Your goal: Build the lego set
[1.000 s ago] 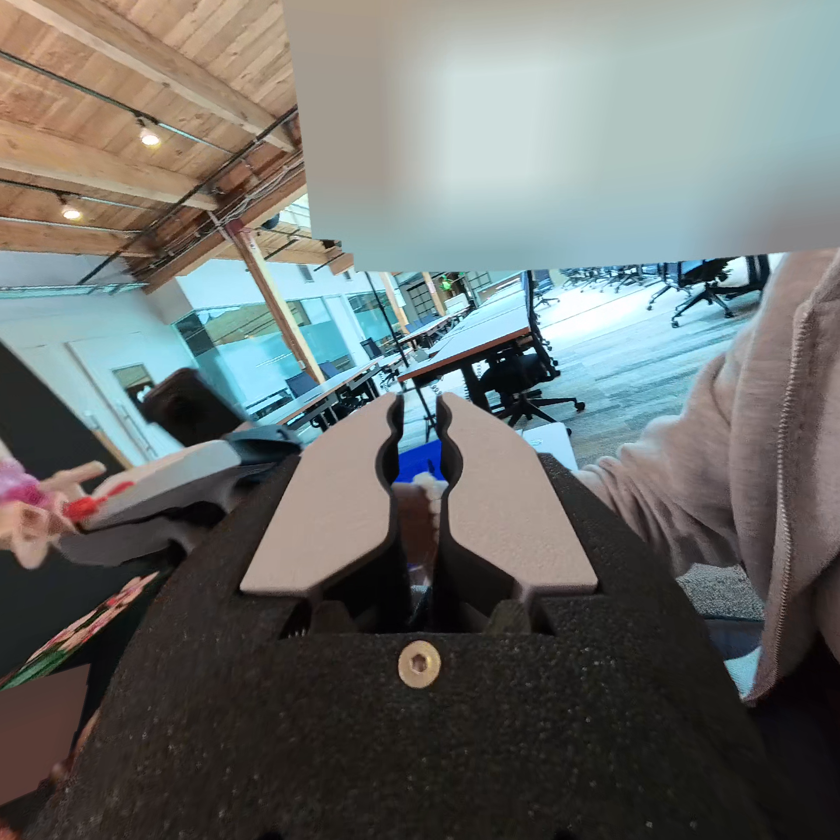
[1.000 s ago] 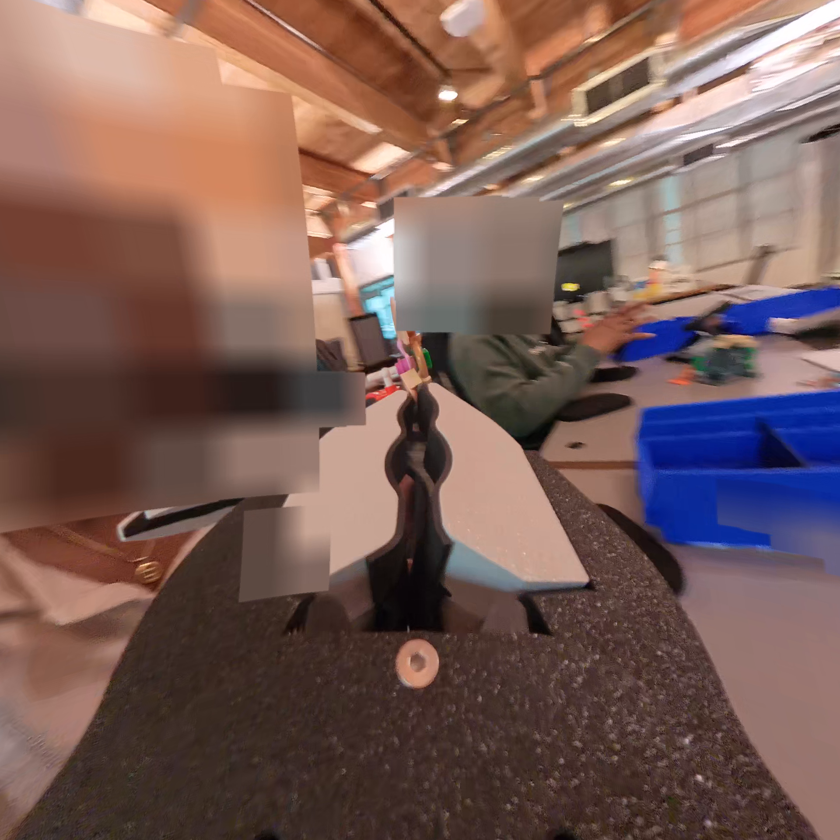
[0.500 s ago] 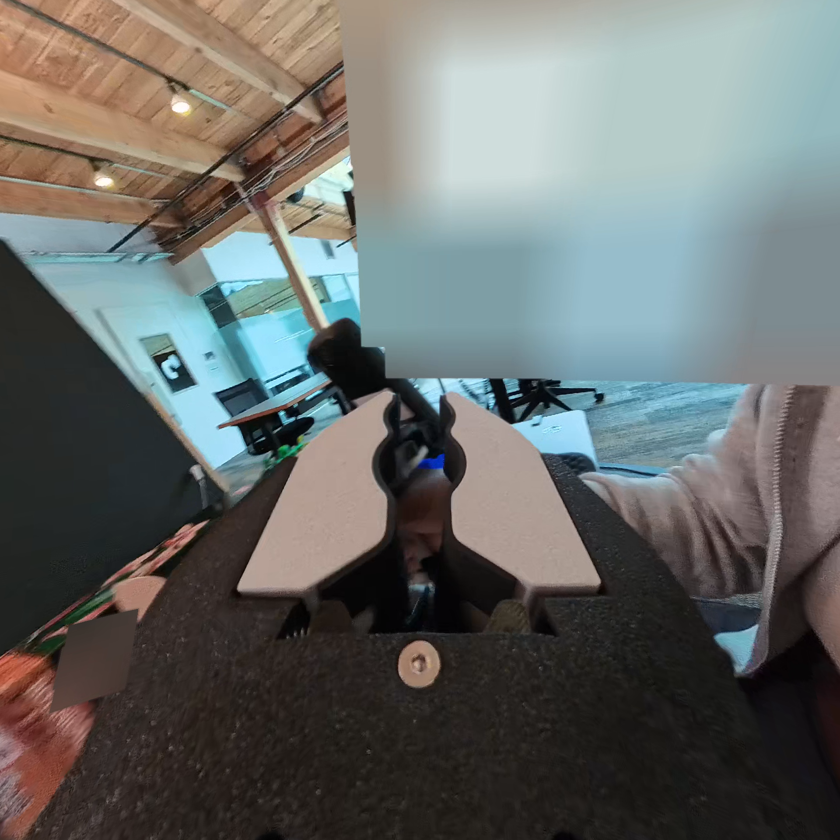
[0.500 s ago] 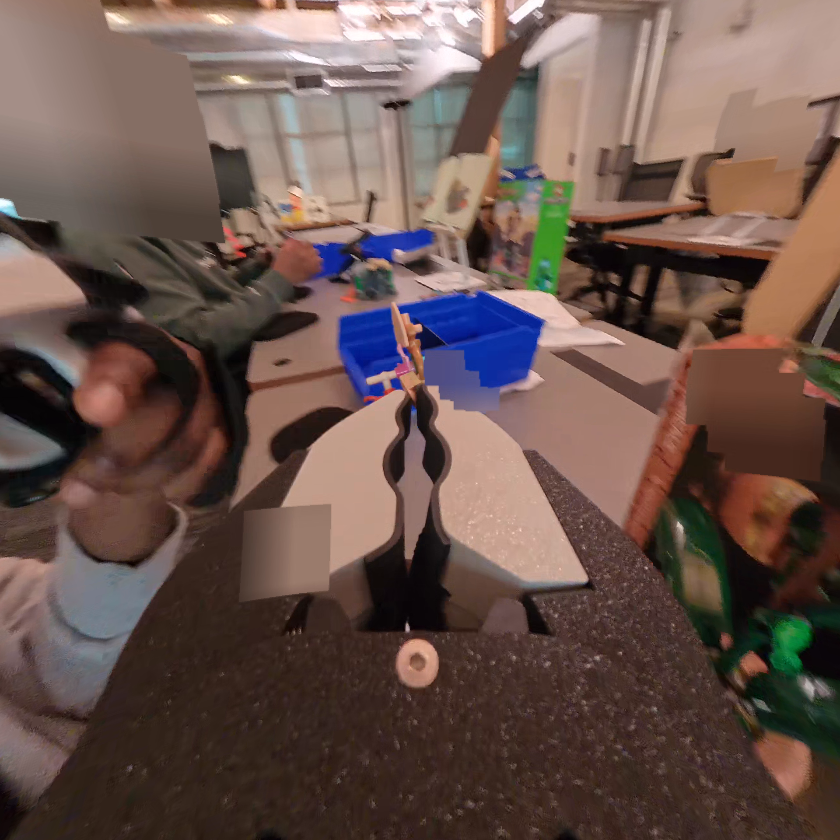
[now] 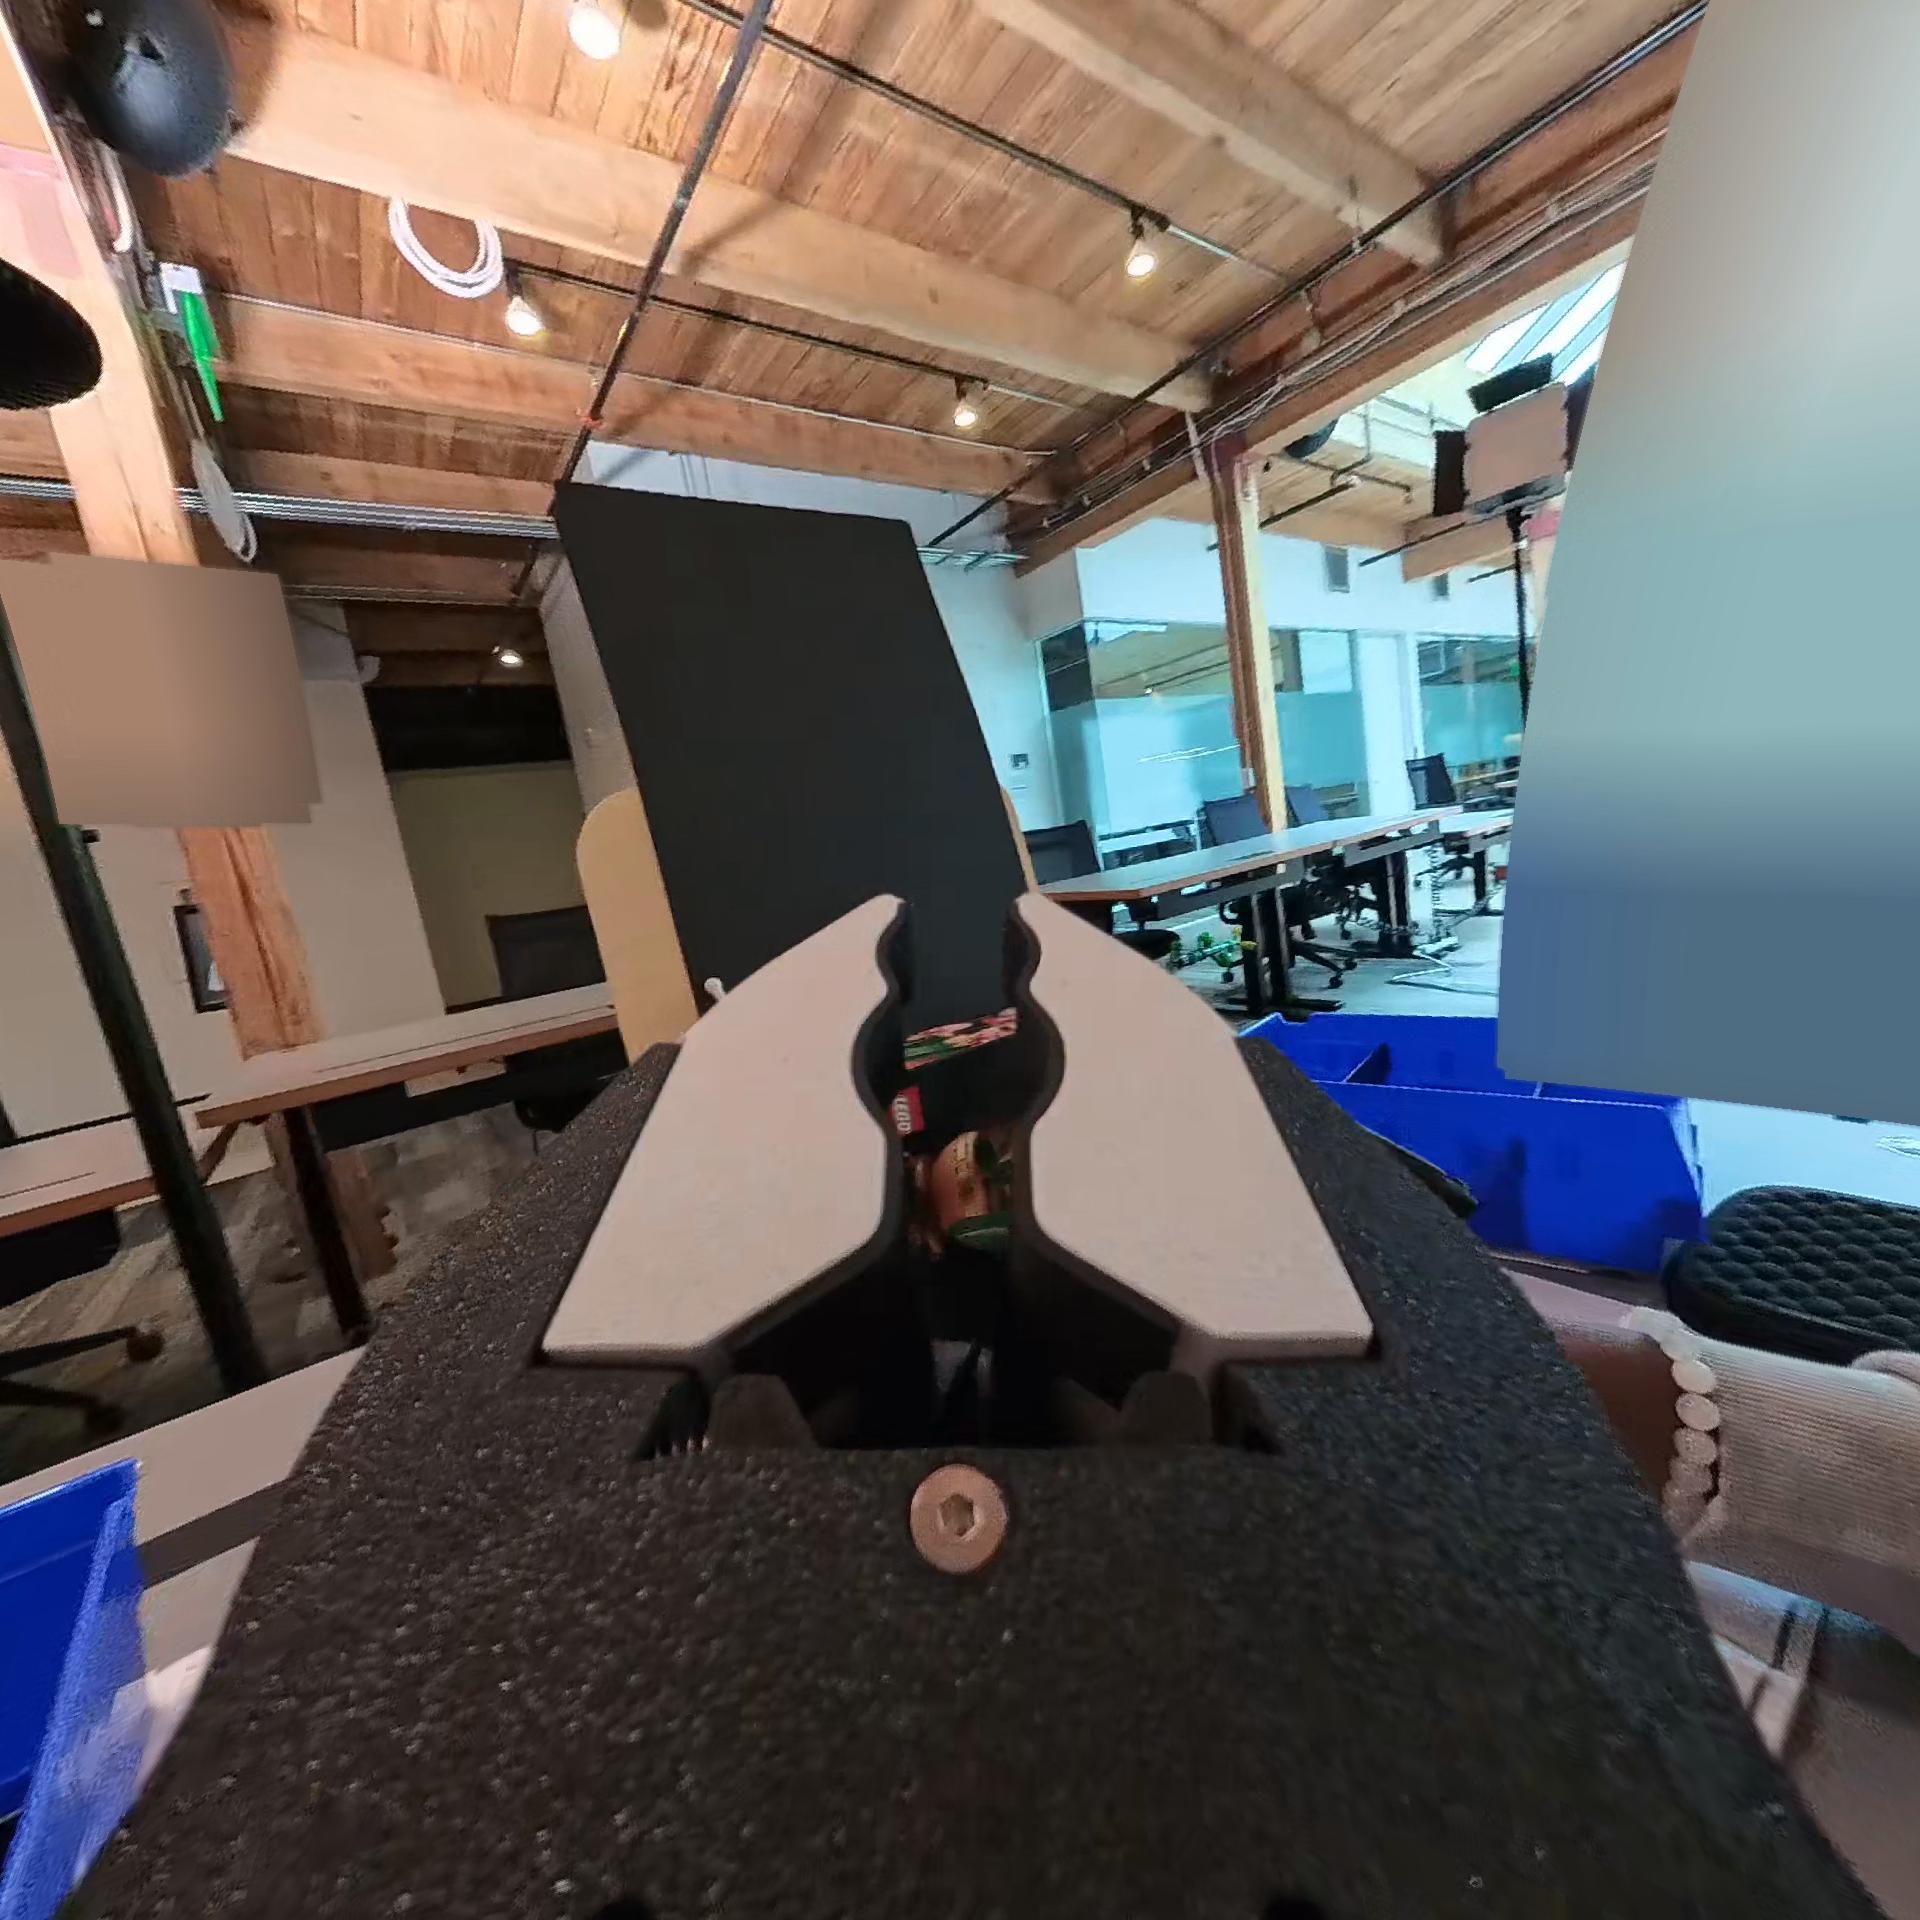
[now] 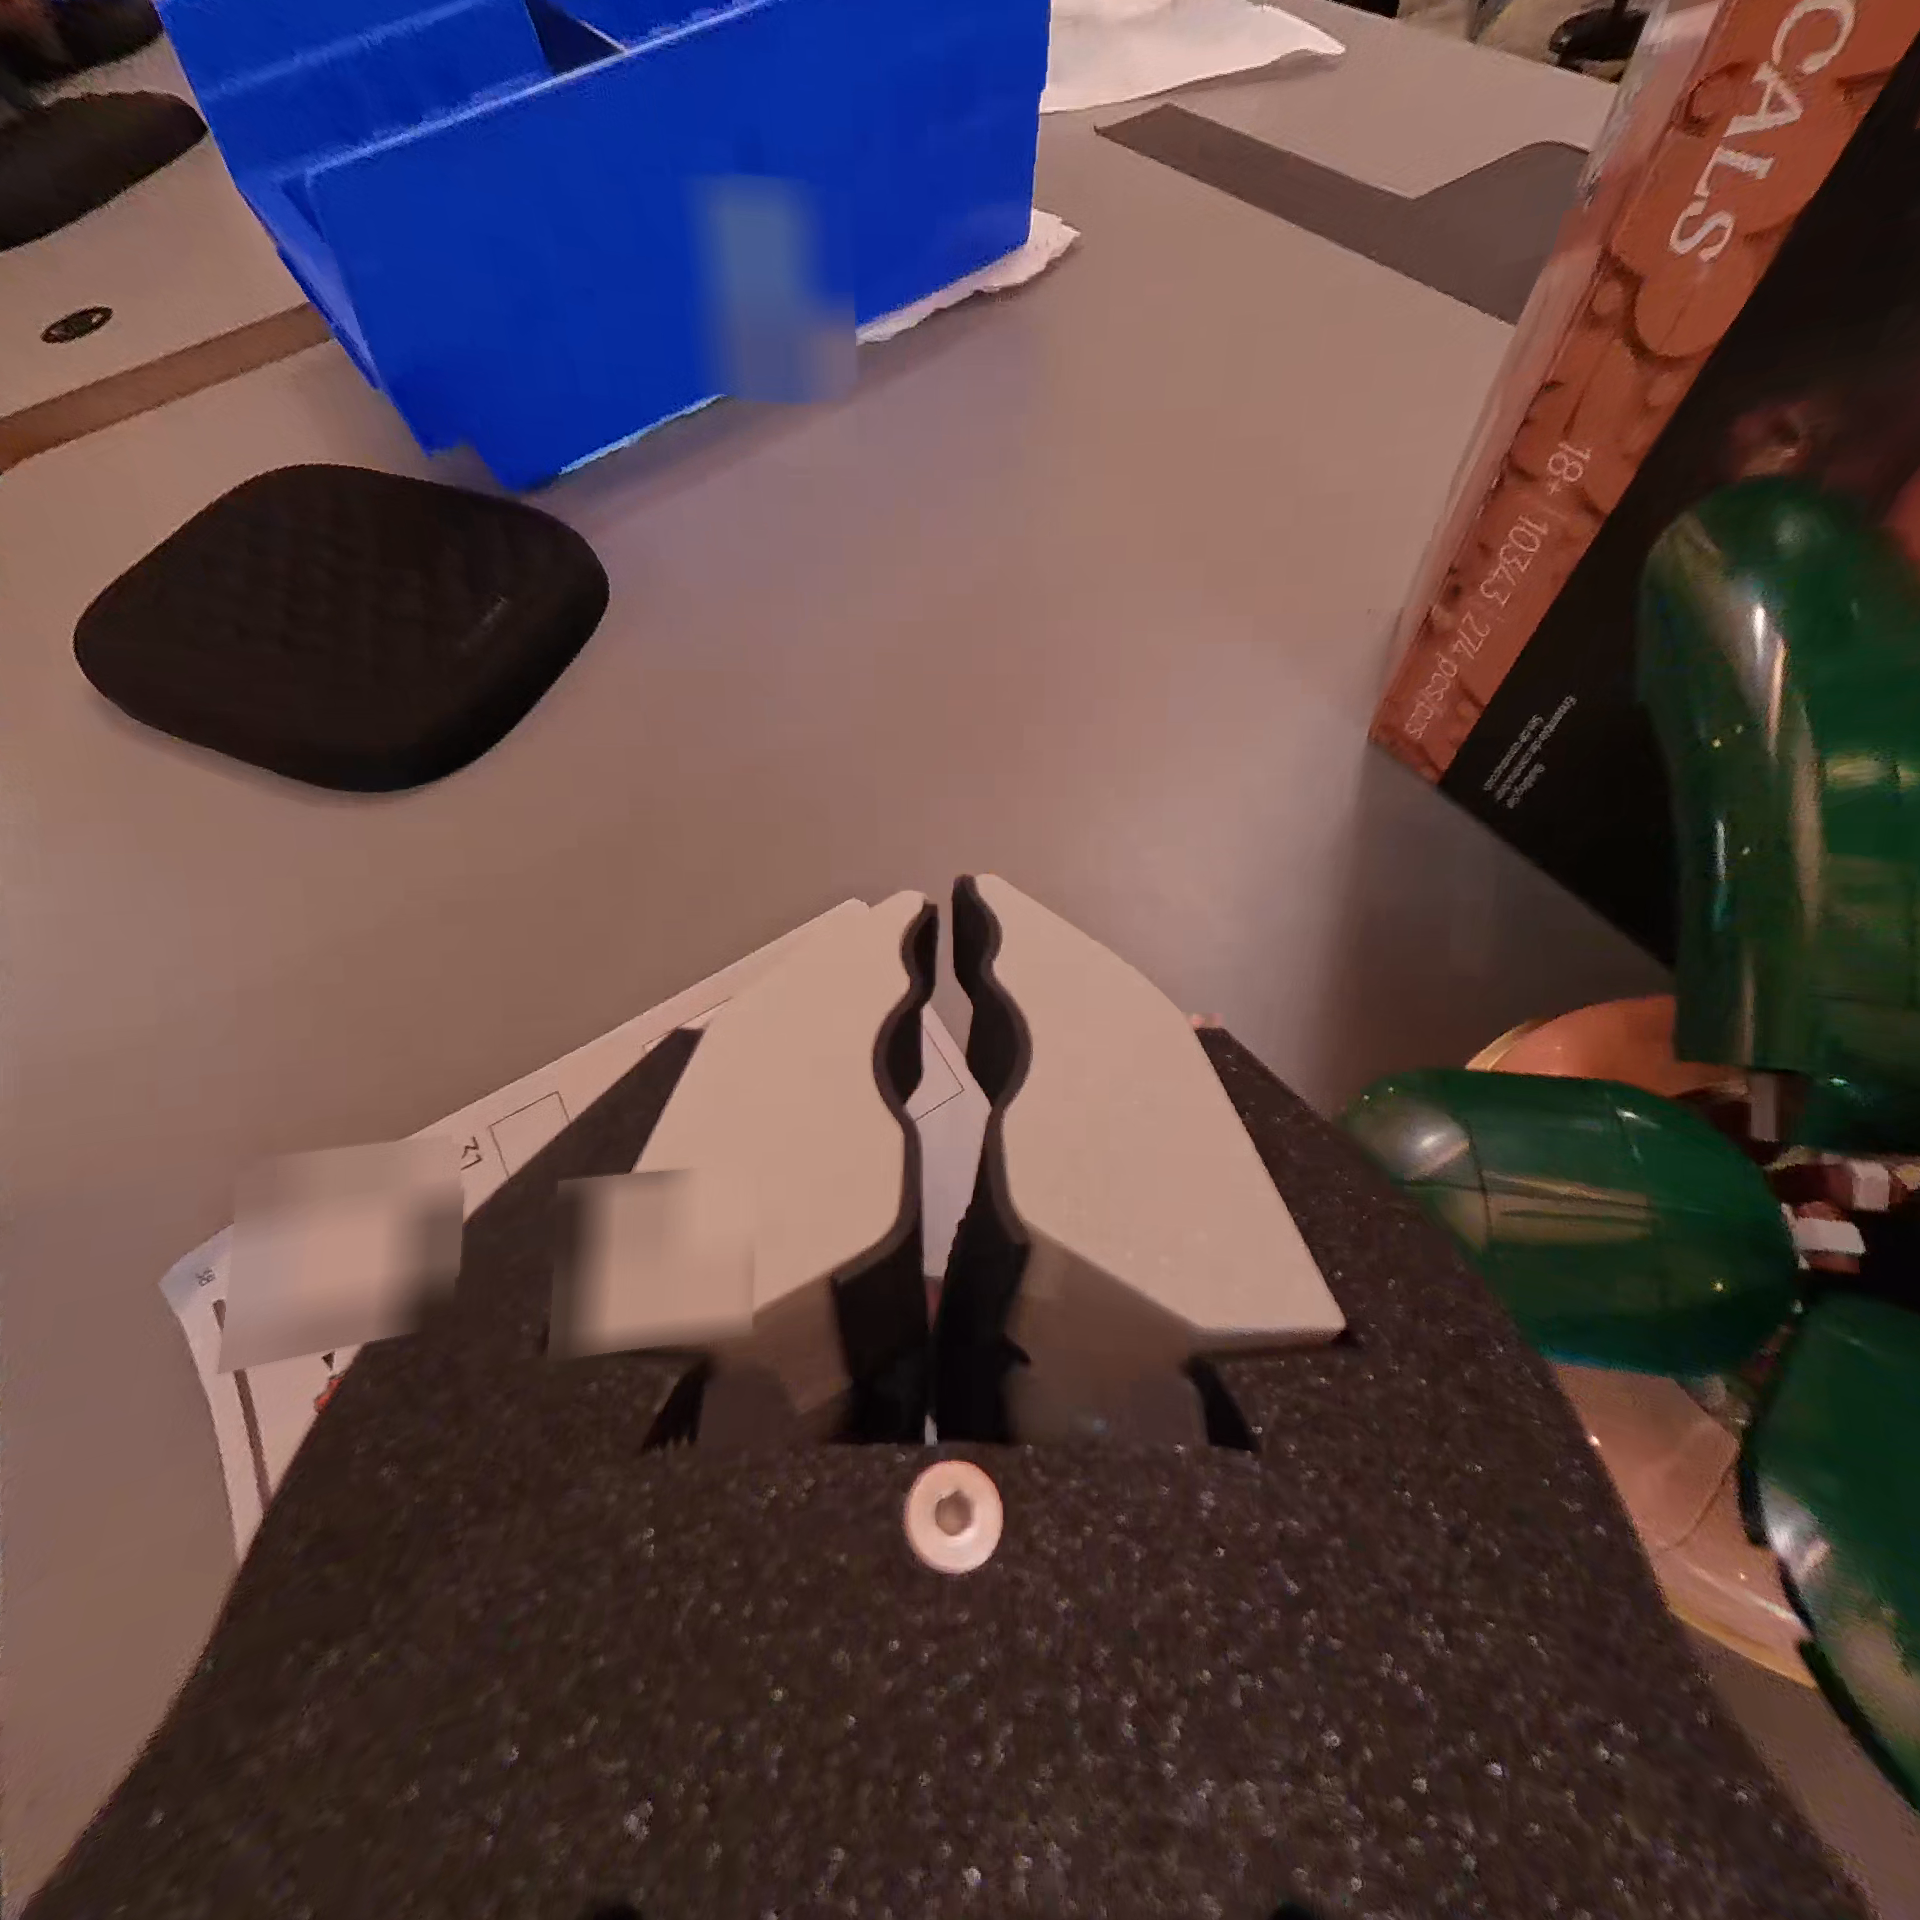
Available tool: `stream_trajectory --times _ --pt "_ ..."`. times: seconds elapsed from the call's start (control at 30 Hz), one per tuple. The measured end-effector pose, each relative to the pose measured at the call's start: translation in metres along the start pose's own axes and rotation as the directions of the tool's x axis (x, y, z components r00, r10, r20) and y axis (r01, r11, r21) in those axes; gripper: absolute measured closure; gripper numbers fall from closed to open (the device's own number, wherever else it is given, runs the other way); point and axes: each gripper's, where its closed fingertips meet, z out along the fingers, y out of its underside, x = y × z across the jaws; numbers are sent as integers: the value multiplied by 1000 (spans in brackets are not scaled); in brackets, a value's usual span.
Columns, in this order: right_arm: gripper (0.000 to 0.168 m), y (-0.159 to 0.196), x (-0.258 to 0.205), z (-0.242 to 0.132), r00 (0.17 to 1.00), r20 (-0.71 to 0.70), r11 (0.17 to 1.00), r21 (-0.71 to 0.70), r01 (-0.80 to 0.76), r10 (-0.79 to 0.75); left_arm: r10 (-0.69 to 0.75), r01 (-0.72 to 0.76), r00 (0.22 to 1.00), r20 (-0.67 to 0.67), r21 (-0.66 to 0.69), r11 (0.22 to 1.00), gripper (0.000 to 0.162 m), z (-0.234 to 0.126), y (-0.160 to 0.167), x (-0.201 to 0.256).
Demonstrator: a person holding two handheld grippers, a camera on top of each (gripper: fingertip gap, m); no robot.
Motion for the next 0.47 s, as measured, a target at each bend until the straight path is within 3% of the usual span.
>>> stream_trajectory --times 0.13,0.23,0.33,0.47 --pt "153 -30 -3 -31 998 -31 987 151 52 -48 22 -22 1000 11 -26 999 145 3 6 -2" --pt "134 -82 -5 -94 987 -144 863 489 131 -68 48 -44 994 102 -43 998 139 7 11 -13" --pt "129 -107 -7 -163 969 -242 684 700 207 -45 40 -25 986 160 -96 995 110 15 22 -19" --pt "121 -86 3 -189 948 -316 747 619 242 -44 14 14 987 162 -170 985 69 29 41 -15"
